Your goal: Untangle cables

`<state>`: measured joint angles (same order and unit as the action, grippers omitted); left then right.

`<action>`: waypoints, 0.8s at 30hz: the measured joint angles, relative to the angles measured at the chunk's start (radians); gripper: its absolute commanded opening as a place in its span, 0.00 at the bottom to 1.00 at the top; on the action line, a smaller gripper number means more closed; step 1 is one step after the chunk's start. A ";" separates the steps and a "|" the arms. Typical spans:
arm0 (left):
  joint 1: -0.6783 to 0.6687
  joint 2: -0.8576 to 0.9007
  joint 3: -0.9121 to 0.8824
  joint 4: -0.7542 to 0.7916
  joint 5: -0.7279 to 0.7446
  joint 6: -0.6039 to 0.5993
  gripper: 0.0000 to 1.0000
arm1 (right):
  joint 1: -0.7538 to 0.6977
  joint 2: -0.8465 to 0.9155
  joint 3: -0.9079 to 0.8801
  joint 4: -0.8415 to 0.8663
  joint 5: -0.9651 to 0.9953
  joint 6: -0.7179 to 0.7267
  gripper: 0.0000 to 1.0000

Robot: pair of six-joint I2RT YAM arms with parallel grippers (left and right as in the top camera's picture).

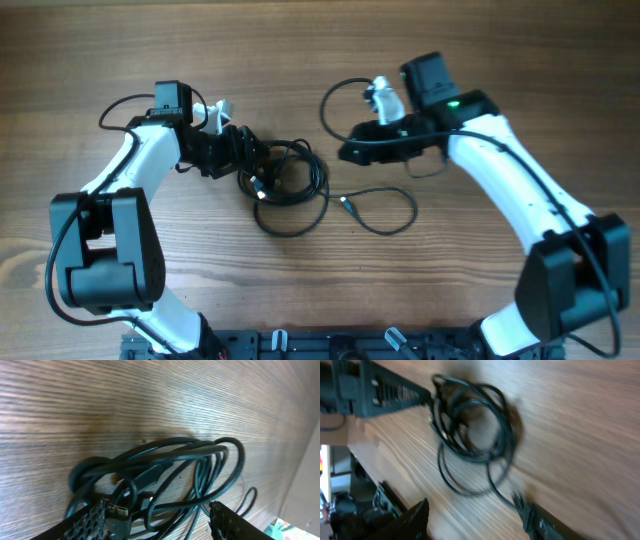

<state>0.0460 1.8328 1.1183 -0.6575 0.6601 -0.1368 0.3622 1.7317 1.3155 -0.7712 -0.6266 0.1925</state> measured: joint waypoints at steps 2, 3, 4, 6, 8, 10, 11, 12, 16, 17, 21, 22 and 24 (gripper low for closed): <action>0.000 0.000 0.000 -0.001 0.023 0.025 0.68 | 0.053 0.039 0.000 0.094 0.000 0.071 0.63; 0.000 -0.002 0.000 -0.005 0.023 0.032 0.68 | 0.077 0.063 0.000 0.146 0.000 0.108 0.62; 0.000 -0.006 0.000 -0.010 0.019 0.039 0.68 | 0.099 0.090 0.000 0.200 0.000 0.150 0.62; 0.004 -0.018 0.000 -0.016 -0.001 0.032 0.68 | 0.129 0.147 0.000 0.287 -0.003 0.216 0.62; 0.018 -0.026 0.000 -0.018 -0.059 -0.007 0.69 | 0.156 0.223 -0.001 0.364 -0.013 0.270 0.60; 0.037 -0.027 0.000 -0.024 -0.130 -0.067 0.70 | 0.178 0.286 -0.003 0.477 -0.039 0.306 0.58; 0.045 -0.027 0.000 -0.029 -0.168 -0.093 0.70 | 0.188 0.314 -0.003 0.512 -0.047 0.323 0.56; 0.051 -0.028 0.000 -0.034 -0.196 -0.114 0.70 | 0.203 0.344 -0.003 0.549 -0.058 0.340 0.54; 0.053 -0.028 0.000 -0.035 -0.269 -0.170 0.64 | 0.226 0.365 -0.004 0.647 -0.078 0.379 0.41; 0.052 -0.028 0.000 -0.035 -0.274 -0.175 0.63 | 0.226 0.365 -0.004 0.658 -0.080 0.387 0.34; 0.052 -0.028 0.000 -0.035 -0.283 -0.184 0.60 | 0.225 0.365 -0.004 0.675 -0.089 0.419 0.09; 0.052 -0.028 0.000 -0.035 -0.286 -0.184 0.60 | 0.223 0.365 -0.004 0.676 -0.102 0.433 0.04; 0.052 -0.028 0.000 -0.035 -0.290 -0.185 0.60 | 0.217 0.365 -0.004 0.680 -0.130 0.451 0.04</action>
<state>0.0982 1.8046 1.1183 -0.6922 0.3706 -0.3214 0.5793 2.0964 1.3113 -0.0914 -0.7563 0.6437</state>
